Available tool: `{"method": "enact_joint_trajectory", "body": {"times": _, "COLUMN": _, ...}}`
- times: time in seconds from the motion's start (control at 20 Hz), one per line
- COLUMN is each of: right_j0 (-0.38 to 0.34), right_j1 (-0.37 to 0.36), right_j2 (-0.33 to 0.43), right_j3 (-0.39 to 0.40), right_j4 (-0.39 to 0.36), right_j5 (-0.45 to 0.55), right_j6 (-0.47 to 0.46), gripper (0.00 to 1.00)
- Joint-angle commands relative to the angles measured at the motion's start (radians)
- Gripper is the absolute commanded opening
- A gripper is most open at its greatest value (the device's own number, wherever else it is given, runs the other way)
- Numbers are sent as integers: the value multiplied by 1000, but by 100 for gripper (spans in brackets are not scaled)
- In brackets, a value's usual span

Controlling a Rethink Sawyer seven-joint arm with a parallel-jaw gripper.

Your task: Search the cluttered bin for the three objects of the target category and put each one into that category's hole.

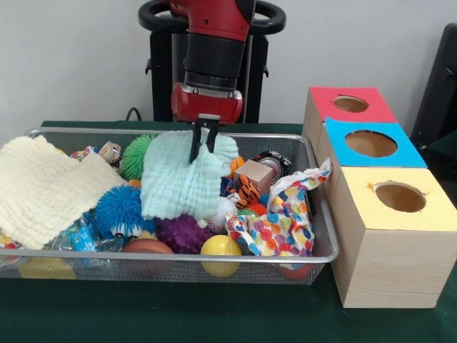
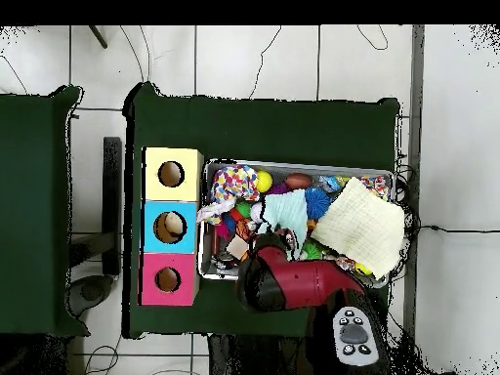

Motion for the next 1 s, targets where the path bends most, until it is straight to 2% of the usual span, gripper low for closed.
{"method": "enact_joint_trajectory", "body": {"times": 0.05, "right_j0": 21, "right_j1": 39, "right_j2": -64, "right_j3": -102, "right_j4": -24, "right_j5": 78, "right_j6": 78, "gripper": 0}}
{"method": "enact_joint_trajectory", "body": {"times": 0.3, "right_j0": 74, "right_j1": 83, "right_j2": -155, "right_j3": -131, "right_j4": -48, "right_j5": 29, "right_j6": 70, "gripper": 0}}
{"method": "enact_joint_trajectory", "body": {"times": 0.5, "right_j0": 87, "right_j1": 102, "right_j2": -169, "right_j3": -144, "right_j4": -48, "right_j5": 33, "right_j6": 65, "gripper": 0}}
{"method": "enact_joint_trajectory", "body": {"times": 0.75, "right_j0": 91, "right_j1": 151, "right_j2": -157, "right_j3": -166, "right_j4": -18, "right_j5": 49, "right_j6": 84, "gripper": 0}}
{"method": "enact_joint_trajectory", "body": {"times": 0.85, "right_j0": 66, "right_j1": 135, "right_j2": -126, "right_j3": -151, "right_j4": -29, "right_j5": 55, "right_j6": 71, "gripper": 0}}
{"method": "enact_joint_trajectory", "body": {"times": 1.0, "right_j0": 61, "right_j1": 146, "right_j2": -123, "right_j3": -153, "right_j4": -37, "right_j5": 55, "right_j6": 64, "gripper": 0}}
